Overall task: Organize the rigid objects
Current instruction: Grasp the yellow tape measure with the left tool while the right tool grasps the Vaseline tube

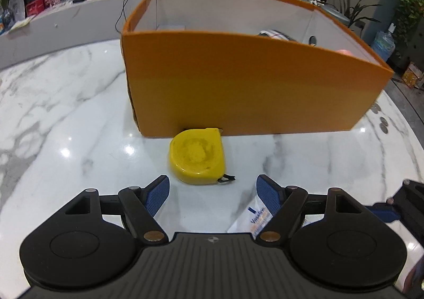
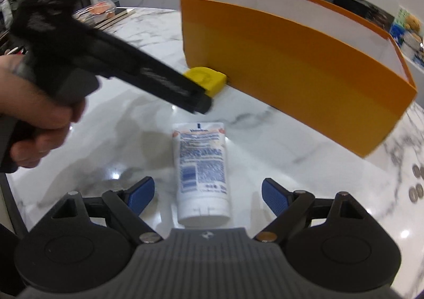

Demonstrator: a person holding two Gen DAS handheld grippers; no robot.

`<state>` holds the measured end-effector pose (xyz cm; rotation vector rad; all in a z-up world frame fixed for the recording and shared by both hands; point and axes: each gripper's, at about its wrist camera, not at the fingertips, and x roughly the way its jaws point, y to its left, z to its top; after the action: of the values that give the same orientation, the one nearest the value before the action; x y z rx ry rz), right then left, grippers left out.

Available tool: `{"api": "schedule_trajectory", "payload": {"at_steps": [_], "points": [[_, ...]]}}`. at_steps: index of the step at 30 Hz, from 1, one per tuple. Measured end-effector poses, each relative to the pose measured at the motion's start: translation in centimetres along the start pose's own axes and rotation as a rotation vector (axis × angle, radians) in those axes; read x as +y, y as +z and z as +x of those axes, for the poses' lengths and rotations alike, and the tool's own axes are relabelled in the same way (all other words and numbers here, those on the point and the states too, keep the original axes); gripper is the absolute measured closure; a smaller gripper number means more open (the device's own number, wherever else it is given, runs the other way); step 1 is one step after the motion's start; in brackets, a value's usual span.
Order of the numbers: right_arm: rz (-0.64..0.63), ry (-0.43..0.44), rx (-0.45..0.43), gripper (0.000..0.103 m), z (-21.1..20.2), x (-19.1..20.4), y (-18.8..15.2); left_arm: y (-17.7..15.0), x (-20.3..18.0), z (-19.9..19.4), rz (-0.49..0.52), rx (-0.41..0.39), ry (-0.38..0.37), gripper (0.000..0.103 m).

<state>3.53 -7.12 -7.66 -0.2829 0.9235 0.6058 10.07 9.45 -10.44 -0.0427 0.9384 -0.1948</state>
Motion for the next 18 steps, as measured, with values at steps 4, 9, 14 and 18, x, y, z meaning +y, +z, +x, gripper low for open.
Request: {"api": "schedule_trajectory", "payload": {"at_steps": [4,9,14,18], "points": [[0.008,0.02,-0.018,0.016,0.7,-0.2,0.1,0.2,0.4,0.9,-0.022,-0.015,-0.003,0.015],[0.016,0.015,-0.024,0.017,1.8,-0.8,0.0,0.8,0.5,1.4,-0.033,-0.055,0.008,0.015],[0.009,0.023,-0.031,0.024,2.5,-1.0,-0.1,0.7,-0.2,1.7,0.023,-0.073,0.046,0.029],[-0.02,0.015,-0.049,0.034,2.6,-1.0,-0.1,0.5,-1.4,1.8,0.09,-0.072,0.076,0.044]]}}
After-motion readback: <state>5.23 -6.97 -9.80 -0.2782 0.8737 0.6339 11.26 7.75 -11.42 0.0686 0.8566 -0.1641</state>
